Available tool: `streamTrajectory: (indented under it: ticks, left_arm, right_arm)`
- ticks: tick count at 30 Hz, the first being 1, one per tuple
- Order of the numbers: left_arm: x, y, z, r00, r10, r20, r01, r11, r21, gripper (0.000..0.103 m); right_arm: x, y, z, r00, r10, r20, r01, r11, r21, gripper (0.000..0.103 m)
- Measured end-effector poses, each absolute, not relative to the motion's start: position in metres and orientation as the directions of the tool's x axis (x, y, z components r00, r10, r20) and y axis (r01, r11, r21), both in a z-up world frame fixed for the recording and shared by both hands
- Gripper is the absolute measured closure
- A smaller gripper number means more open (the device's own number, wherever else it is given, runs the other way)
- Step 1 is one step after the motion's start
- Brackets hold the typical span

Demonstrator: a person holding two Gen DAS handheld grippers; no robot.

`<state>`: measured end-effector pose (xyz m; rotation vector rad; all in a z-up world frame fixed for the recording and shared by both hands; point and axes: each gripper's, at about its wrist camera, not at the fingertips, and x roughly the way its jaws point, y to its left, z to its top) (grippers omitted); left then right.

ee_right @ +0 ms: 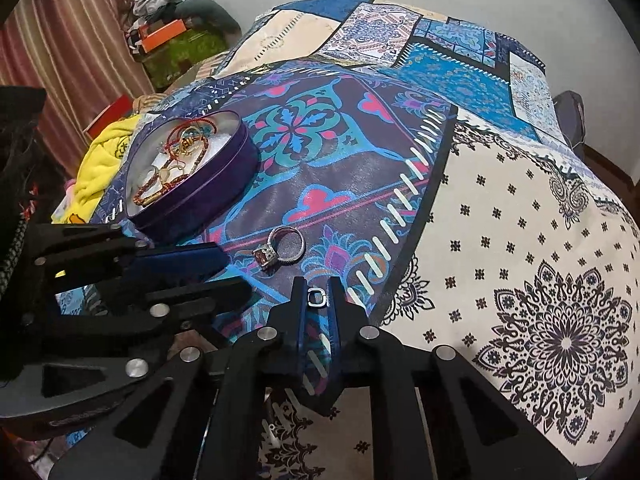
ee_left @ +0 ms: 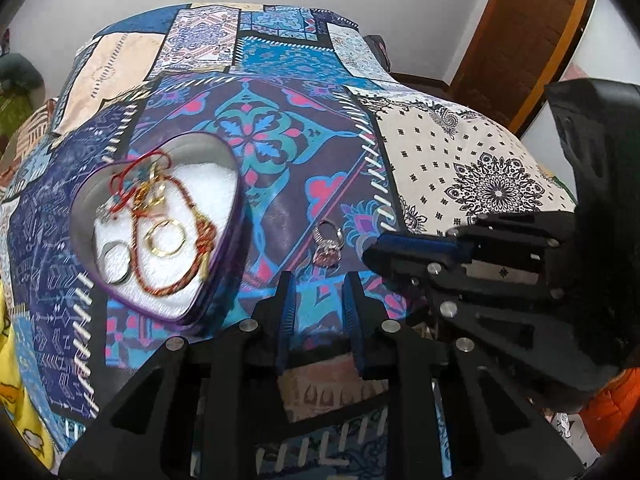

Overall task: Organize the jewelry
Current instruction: 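Grasp a silver ring with the left tool while the right tool grasps a silver stud, then open the left tool over the tin while the right tool drops the stud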

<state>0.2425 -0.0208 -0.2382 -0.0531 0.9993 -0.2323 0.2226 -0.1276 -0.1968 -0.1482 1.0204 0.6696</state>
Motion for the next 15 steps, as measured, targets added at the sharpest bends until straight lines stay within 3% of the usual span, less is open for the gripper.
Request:
streamTrajectory:
  ticks: [11, 15]
  left_arm:
    - [0.259, -0.032, -0.242, 0.527, -0.186, -0.829, 0.163, 0.980, -0.116, 0.079]
    - [0.263, -0.031, -0.242, 0.535, -0.176, -0.826, 0.149, 0.982, -0.112, 0.090]
  right_arm:
    - [0.228, -0.164, -0.186, 0.382, 0.453, -0.806, -0.497, 0.836, 0.234, 0.095]
    - [0.229, -0.170, -0.180, 0.400, 0.450, -0.798, -0.484, 0.843, 0.233, 0.095]
